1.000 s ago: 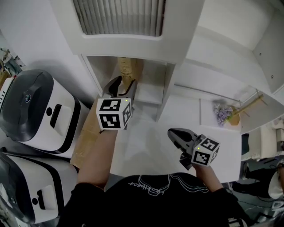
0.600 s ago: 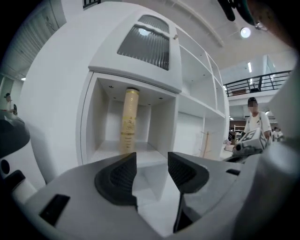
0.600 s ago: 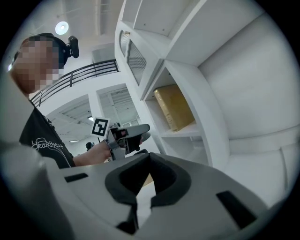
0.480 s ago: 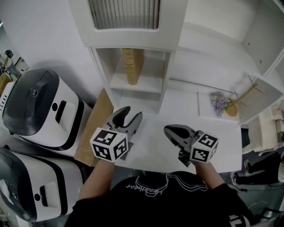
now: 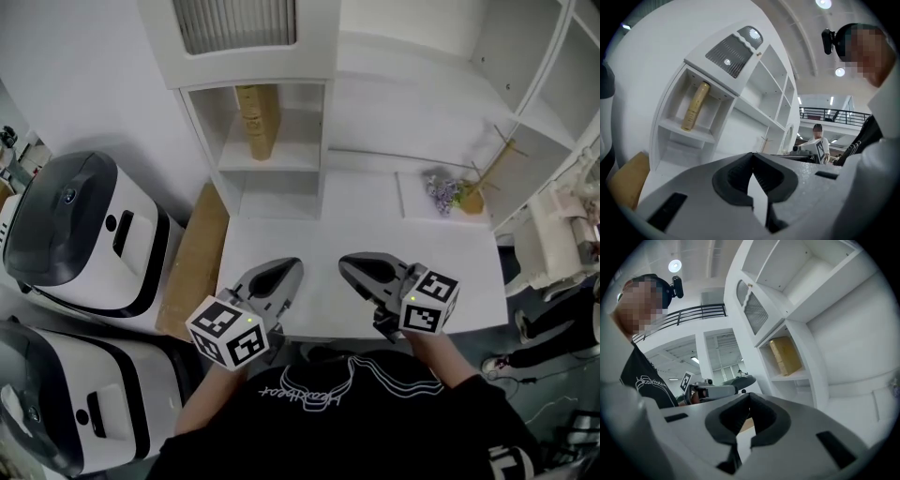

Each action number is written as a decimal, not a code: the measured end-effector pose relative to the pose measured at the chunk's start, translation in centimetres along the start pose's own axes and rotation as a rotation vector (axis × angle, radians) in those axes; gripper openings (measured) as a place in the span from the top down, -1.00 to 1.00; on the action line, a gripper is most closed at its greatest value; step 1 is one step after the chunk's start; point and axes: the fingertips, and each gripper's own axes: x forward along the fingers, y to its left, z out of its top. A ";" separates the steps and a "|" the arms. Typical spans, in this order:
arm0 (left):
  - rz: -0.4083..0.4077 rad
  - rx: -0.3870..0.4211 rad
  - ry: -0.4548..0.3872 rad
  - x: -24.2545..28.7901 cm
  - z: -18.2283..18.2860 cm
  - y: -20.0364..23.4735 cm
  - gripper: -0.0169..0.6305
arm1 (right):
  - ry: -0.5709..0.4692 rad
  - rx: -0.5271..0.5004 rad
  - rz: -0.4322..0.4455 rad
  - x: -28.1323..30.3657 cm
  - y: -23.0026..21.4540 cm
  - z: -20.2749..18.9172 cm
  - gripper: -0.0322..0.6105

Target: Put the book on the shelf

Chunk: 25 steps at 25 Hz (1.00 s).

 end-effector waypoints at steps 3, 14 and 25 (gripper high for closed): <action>-0.005 0.045 -0.007 -0.5 -0.5 -1.1 0.94 | -0.013 0.003 0.007 -0.5 1.0 -0.4 0.88; -0.009 0.070 0.005 -0.8 -1.2 -1.8 0.94 | -0.005 0.025 0.008 -0.5 1.8 -1.2 0.88; -0.021 0.081 0.021 -0.8 -2.2 -2.7 0.94 | 0.012 0.031 -0.012 -1.4 2.4 -2.2 0.88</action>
